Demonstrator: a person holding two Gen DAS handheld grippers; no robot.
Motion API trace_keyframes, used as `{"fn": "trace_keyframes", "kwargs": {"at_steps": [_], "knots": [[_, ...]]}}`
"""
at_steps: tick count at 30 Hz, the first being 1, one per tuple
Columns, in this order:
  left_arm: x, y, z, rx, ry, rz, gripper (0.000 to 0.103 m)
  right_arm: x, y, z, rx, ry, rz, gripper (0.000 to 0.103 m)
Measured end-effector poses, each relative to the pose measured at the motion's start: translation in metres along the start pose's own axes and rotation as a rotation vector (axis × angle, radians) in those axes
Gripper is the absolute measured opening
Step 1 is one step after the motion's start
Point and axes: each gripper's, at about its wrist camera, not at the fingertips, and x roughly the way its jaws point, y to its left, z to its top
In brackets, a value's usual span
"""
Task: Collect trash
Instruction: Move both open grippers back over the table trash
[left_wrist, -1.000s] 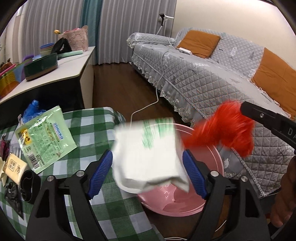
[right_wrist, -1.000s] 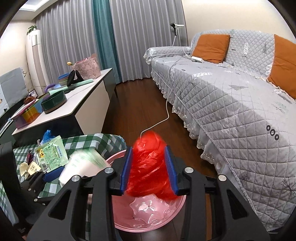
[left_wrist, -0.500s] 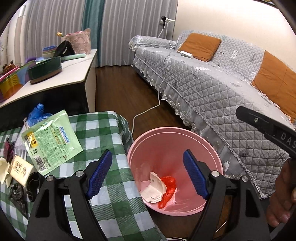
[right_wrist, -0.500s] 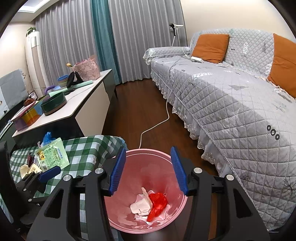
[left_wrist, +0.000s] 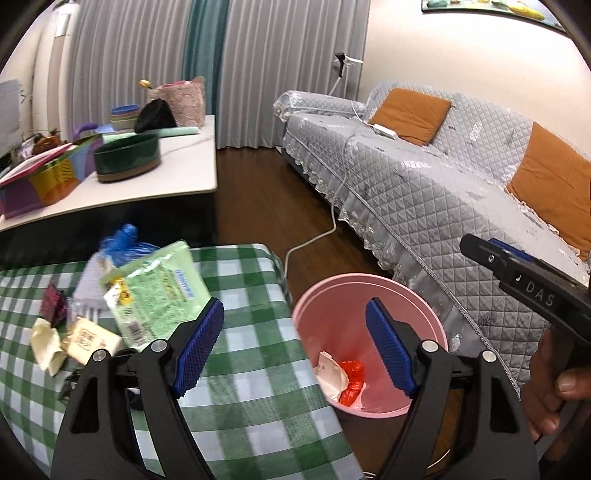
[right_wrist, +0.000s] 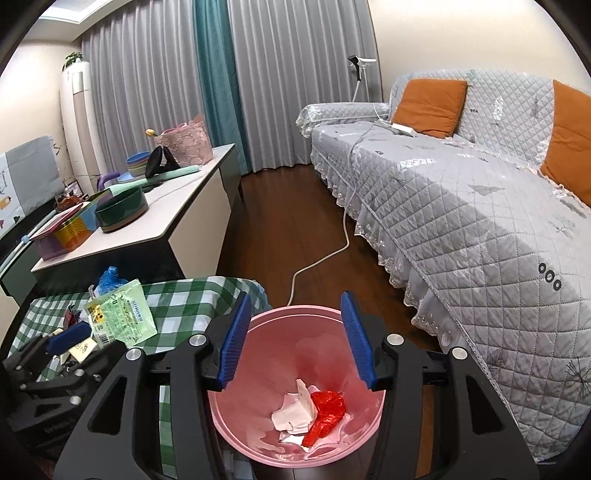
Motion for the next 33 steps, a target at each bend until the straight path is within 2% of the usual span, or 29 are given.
{"fn": "trace_keyframes", "kwargs": {"at_steps": [14, 23, 30, 33], "knots": [[-0.058, 0.071, 0.007, -0.063, -0.061, 0.086, 0.077, -0.007, 0.047, 0.002, -0.042, -0.009, 0.056, 0.051], [-0.087, 0.15, -0.007, -0.158, -0.091, 0.197, 0.076, 0.004, 0.081, -0.003, -0.066, 0.027, 0.108, 0.051], [-0.098, 0.218, -0.024, -0.254, -0.094, 0.309, 0.064, 0.013, 0.119, -0.011, -0.12, 0.054, 0.165, 0.051], [-0.105, 0.242, -0.03, -0.286, -0.101, 0.343, 0.062, 0.017, 0.139, -0.017, -0.157, 0.068, 0.195, 0.05]]}}
